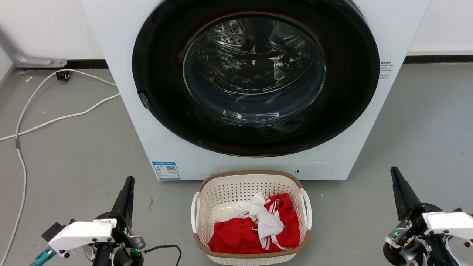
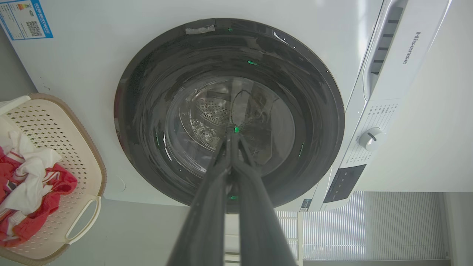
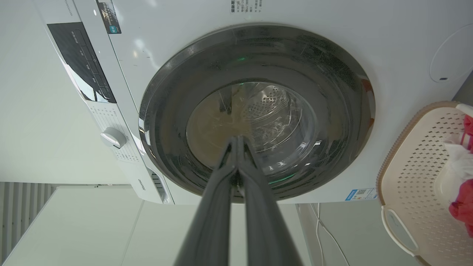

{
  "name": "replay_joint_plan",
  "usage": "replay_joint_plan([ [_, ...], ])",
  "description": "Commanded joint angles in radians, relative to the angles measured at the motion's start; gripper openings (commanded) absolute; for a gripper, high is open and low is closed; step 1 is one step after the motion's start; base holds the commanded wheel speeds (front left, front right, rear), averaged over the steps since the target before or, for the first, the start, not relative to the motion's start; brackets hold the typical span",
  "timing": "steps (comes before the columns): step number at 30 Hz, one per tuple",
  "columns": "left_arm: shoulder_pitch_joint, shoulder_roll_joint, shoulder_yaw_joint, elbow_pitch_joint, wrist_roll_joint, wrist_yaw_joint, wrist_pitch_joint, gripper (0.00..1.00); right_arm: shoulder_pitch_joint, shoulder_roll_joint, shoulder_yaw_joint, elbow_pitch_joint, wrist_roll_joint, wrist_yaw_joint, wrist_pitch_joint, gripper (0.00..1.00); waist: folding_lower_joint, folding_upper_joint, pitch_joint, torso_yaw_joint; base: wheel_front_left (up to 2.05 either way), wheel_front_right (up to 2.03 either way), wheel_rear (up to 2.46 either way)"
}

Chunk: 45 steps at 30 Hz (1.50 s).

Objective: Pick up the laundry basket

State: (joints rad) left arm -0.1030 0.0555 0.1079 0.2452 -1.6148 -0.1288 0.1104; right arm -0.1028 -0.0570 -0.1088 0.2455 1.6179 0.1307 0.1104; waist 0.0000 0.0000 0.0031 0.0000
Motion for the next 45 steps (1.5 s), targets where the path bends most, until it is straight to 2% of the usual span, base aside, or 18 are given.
replay_joint_plan([
  [1, -0.011, -0.001, 0.003, 0.001, 0.003, -0.004, 0.001, 0.0, -0.012, 0.004, -0.002, 0.001, -0.007, 0.0, 0.002, 0.0, 0.0, 0.0, 0.0, 0.0, 0.0, 0.0, 0.0],
  [27, 0.0, -0.002, 0.002, 0.0, 0.001, 0.0, 0.001, 0.0, 0.0, 0.001, -0.002, 0.0, -0.003, 0.0, 0.0, 0.0, 0.0, 0.0, 0.0, 0.0, 0.0, 0.0, 0.0],
  [28, 0.002, -0.003, 0.001, 0.004, 0.001, 0.0, 0.001, 1.0, 0.002, 0.002, -0.002, 0.004, -0.003, 0.0, 0.0, 1.0, 0.0, 0.0, 0.0, 0.0, 0.0, 0.0, 0.0],
  [45, -0.001, -0.006, -0.052, -0.015, 0.043, 0.0, -0.069, 1.0, 0.032, 0.004, 0.037, -0.025, -0.048, 0.0, -0.069, 1.0, 0.0, 0.0, 0.0, 0.0, 0.0, 0.0, 0.0],
])
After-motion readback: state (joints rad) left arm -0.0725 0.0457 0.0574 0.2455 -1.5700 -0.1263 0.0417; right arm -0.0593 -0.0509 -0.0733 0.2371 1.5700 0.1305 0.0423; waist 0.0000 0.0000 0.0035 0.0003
